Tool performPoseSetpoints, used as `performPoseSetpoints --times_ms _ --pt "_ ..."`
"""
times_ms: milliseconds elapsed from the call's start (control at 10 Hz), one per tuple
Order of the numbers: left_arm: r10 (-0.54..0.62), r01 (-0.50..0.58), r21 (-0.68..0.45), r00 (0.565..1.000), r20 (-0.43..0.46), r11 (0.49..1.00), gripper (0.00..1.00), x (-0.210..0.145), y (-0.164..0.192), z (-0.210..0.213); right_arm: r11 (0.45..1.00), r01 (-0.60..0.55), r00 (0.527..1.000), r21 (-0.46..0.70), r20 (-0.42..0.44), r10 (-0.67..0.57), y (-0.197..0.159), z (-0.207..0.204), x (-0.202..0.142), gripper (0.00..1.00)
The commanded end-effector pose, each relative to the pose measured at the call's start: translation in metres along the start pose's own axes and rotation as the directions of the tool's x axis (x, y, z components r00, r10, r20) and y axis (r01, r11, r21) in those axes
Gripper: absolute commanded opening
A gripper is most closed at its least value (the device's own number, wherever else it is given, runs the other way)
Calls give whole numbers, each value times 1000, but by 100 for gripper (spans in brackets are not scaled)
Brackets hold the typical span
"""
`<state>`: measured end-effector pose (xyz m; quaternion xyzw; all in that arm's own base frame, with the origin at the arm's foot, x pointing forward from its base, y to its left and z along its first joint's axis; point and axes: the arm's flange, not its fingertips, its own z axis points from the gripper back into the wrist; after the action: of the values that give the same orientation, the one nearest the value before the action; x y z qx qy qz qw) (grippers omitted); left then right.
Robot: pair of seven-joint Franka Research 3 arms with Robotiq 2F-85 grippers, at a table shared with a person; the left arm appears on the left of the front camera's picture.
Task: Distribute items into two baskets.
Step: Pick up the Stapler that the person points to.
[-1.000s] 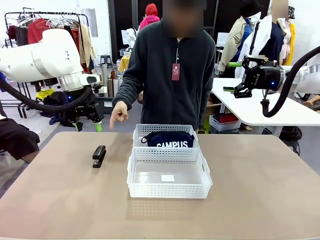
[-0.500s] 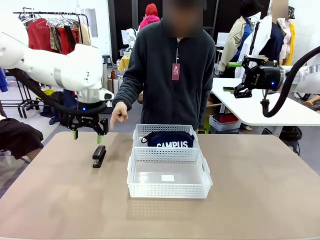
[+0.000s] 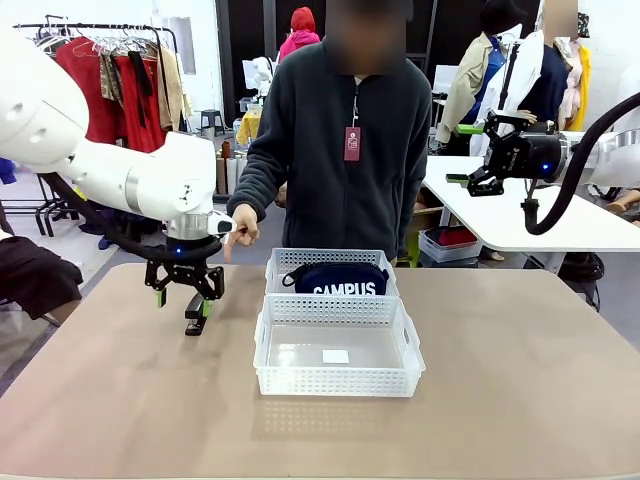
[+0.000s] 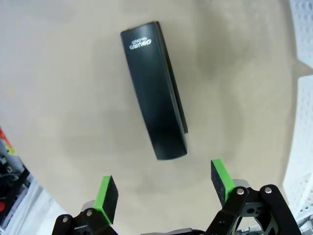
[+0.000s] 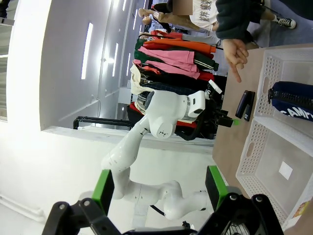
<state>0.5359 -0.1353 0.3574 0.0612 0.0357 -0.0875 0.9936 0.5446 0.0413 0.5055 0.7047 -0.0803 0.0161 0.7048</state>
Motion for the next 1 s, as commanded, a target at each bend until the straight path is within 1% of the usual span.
performPoseSetpoints --times_ms 0,200,400,500,600,700,900 --pt "-29 30 -34 1000 8 999 100 1 -3 -16 1000 2 1000 11 -2 -2 2 0 -1 100" --pt "-39 40 -32 999 33 999 100 12 -3 -24 1000 2 1000 11 -2 -2 2 0 -1 100" --pt "-25 27 -50 999 39 998 100 21 -2 -27 1000 2 1000 11 -2 -2 2 0 -1 100" --pt "-19 22 -62 999 42 998 96 23 -2 -27 1000 2 1000 11 -2 -2 2 0 -1 100" --pt "-7 11 -74 999 51 997 80 24 -1 -28 1000 2 1000 11 -2 -2 2 0 -1 100" --pt "4 0 -88 999 48 996 62 25 -3 -28 1000 2 1000 11 -2 -2 2 0 -1 100" --pt "1 3 -78 998 56 997 24 27 -2 -22 1000 2 1000 11 -2 -2 2 0 -1 100"
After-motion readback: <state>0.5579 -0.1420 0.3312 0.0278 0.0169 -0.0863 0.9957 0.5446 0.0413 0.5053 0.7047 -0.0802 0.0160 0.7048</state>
